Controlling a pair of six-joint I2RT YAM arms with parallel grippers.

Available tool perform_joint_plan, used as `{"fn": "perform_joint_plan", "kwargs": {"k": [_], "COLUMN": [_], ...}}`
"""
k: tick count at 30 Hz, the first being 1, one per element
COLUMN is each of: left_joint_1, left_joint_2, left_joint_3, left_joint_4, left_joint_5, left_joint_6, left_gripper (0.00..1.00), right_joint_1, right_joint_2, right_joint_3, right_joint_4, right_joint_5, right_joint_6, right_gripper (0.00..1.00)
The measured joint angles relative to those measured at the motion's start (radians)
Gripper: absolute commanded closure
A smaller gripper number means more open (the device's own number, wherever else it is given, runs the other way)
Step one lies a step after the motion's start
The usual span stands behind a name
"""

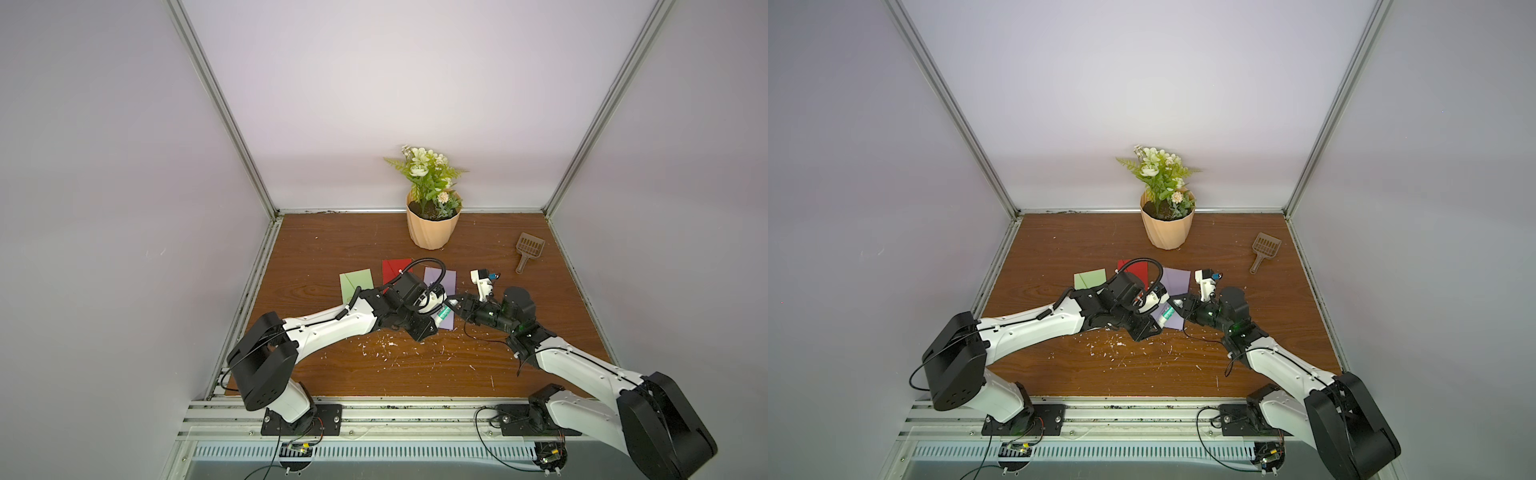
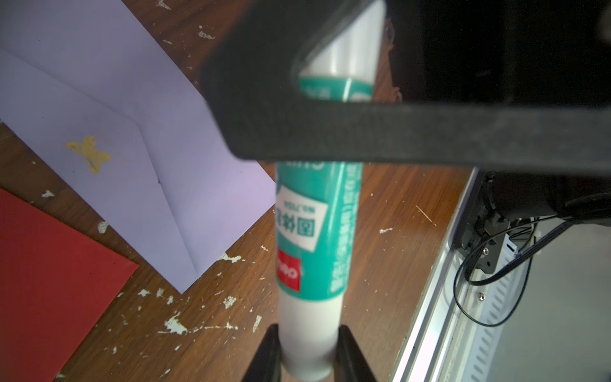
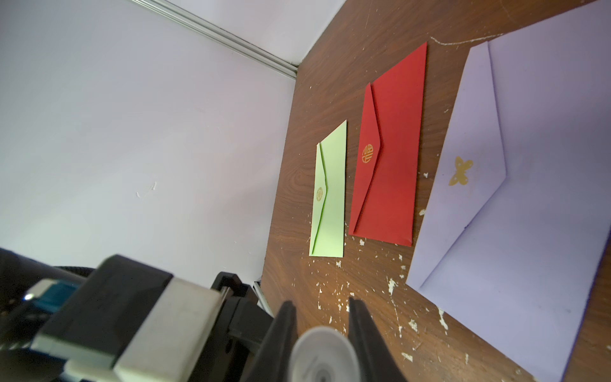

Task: Seal the envelope with a glue stick
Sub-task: Close the lid of the glue stick.

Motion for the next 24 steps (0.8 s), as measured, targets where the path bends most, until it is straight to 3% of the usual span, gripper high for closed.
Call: {"fn": "perform_joint_plan", "kwargs": {"k": [24], "left_joint_1": [0.005], "left_joint_2": [-0.039], "left_joint_3": [-0.011], "left_joint_4": [-0.001], "left_joint_5": [-0.011], "left_joint_6": [-0.008], "left_gripper": [0.78], "right_joint_1": [0.010], "right_joint_2": [0.026], "right_joint_3": [0.008], "right_joint_4": [0.048], "right_joint_5": [-0.008], "right_joint_6": [0.005], "right_gripper": [1.00]}}
